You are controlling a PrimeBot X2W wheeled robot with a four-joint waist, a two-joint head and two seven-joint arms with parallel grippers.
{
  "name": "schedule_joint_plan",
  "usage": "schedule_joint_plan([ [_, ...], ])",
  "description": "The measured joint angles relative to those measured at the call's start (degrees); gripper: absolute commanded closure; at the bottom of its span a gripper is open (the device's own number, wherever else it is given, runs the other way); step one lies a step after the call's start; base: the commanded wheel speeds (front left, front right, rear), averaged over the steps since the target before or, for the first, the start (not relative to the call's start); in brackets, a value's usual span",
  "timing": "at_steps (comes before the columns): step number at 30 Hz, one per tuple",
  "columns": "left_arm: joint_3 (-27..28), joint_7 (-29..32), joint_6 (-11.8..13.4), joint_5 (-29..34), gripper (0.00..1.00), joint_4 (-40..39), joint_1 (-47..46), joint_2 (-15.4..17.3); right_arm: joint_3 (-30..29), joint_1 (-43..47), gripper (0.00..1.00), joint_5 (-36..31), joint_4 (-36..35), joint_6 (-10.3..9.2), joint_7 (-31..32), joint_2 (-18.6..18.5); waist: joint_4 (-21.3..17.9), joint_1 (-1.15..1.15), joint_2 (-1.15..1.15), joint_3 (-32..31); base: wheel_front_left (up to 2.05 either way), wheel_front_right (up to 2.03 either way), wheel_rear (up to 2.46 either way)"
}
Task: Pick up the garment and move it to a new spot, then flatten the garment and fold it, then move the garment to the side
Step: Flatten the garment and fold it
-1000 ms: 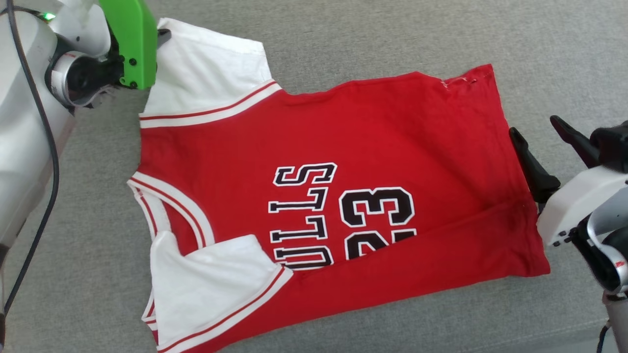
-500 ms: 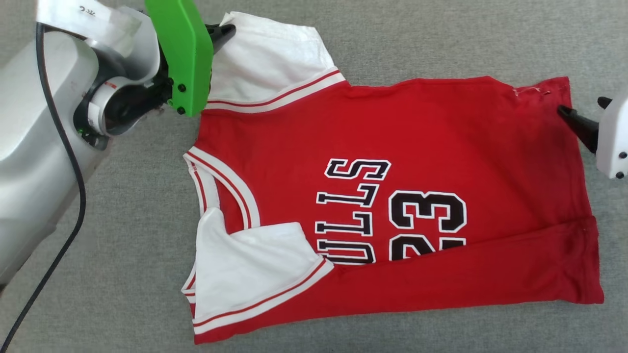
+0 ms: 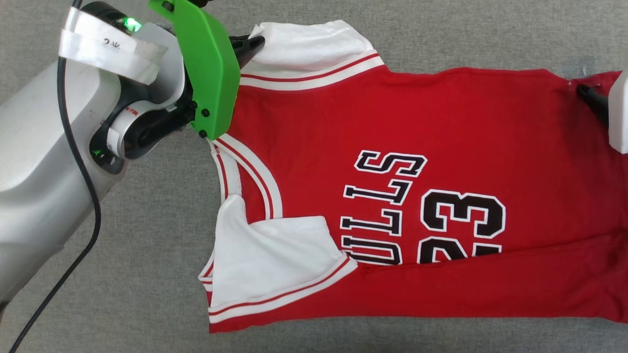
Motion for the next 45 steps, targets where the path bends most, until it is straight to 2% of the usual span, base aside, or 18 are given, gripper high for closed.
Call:
schedule_joint_plan([
  [1, 0.0, -0.2, 0.0, 0.0, 1.0, 0.0, 0.1, 0.0, 0.2, 0.0, 0.72, 0.2, 0.2, 0.0, 0.0, -0.2, 0.1, 0.0, 0.0, 0.1, 0.0, 0.0, 0.0],
  [2, 0.0, -0.4, 0.0, 0.0, 1.0, 0.1, 0.2, 0.0, 0.5, 0.0, 1.0, 0.3, 0.4, 0.01, -0.3, -0.5, 0.3, 0.0, 0.0, 0.1, 0.0, 0.0, 0.0],
  [10, 0.4, -3.6, 0.0, 0.1, 1.0, 2.6, 2.1, 0.1, 1.3, 0.8, 1.0, 1.0, 2.9, 0.02, -6.6, 0.4, 0.1, 0.0, 0.0, -1.6, 0.0, 0.0, 0.0],
  [18, 1.3, -7.9, 0.0, -0.1, 1.0, 5.8, 6.1, 0.2, -1.7, 5.0, 1.0, 4.6, 5.1, 0.03, -15.0, 0.8, -0.8, 0.0, 0.0, -5.4, 0.0, 0.0, 0.0],
  [27, 1.5, -11.6, 0.1, -2.1, 1.0, 7.1, 12.0, 0.2, -2.2, 10.9, 1.0, 7.6, 4.1, 0.03, -27.7, 0.0, -1.4, 0.0, 0.0, -11.2, 0.0, 0.0, 0.0],
  [37, 1.0, -17.0, 4.3, -3.1, 1.0, 0.7, 23.4, 2.2, -2.1, 20.6, 1.0, 8.8, 3.5, 0.03, -40.3, -0.3, -1.2, -0.01, 0.0, -18.1, 0.0, 0.0, 0.0],
  [45, -0.4, -19.7, 7.8, -5.3, 1.0, -4.6, 33.6, 4.3, -2.0, 29.1, 1.0, 11.3, 2.1, 0.03, -46.7, -1.0, 0.0, -0.01, 0.0, -21.3, 0.0, 0.0, 0.0],
])
